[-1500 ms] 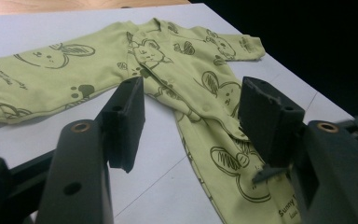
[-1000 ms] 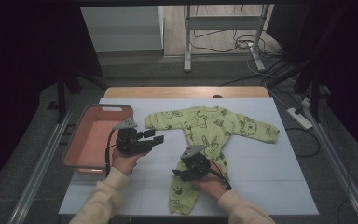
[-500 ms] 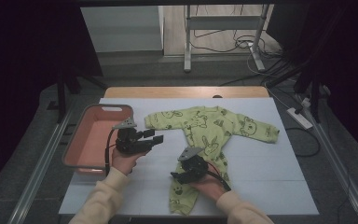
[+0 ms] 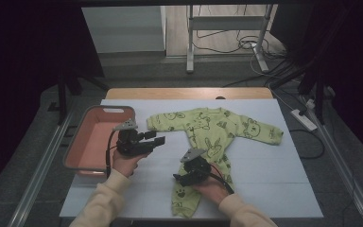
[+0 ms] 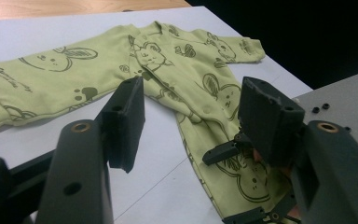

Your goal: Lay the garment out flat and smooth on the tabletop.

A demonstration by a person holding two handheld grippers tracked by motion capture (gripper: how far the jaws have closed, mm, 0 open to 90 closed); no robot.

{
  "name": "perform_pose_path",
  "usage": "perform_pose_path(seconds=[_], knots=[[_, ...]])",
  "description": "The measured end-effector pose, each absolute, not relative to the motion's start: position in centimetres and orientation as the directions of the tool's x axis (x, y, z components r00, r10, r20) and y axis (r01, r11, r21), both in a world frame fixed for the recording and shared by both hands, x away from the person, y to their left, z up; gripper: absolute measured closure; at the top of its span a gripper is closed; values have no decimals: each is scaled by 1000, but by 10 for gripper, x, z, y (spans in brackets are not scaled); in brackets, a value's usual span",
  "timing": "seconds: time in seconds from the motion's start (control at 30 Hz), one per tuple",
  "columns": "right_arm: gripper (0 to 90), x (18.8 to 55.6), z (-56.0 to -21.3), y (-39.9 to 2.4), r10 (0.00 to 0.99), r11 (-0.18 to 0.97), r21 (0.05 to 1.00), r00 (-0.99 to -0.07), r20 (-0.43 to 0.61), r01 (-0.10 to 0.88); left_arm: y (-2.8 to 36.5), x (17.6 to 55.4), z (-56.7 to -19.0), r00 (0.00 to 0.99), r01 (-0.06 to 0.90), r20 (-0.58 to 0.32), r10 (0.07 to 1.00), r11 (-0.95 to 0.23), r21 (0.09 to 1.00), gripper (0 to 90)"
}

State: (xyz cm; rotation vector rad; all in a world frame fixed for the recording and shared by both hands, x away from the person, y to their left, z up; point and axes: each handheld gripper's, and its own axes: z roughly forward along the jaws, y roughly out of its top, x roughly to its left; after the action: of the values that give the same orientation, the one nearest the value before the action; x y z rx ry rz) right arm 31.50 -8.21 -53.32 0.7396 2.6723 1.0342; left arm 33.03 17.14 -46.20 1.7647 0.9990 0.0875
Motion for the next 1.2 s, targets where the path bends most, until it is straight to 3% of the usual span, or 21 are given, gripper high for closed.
perform_pose_path(seconds=[0.13,0.43,0.63,1.2], knots=[[356,315,-532,-83,526,628,668,-850,13,399,172,330,-462,648,579,-386,657,-95,810,414],[755,316,-529,-87,530,620,667,-848,33,413,171,330,-462,648,580,-387,656,-95,809,411],[875,317,-529,-88,514,625,664,-856,45,410,171,330,-462,648,580,-386,657,-96,809,411],[892,314,-527,-90,477,616,674,-874,92,408,173,331,-462,647,579,-387,657,-93,810,411]])
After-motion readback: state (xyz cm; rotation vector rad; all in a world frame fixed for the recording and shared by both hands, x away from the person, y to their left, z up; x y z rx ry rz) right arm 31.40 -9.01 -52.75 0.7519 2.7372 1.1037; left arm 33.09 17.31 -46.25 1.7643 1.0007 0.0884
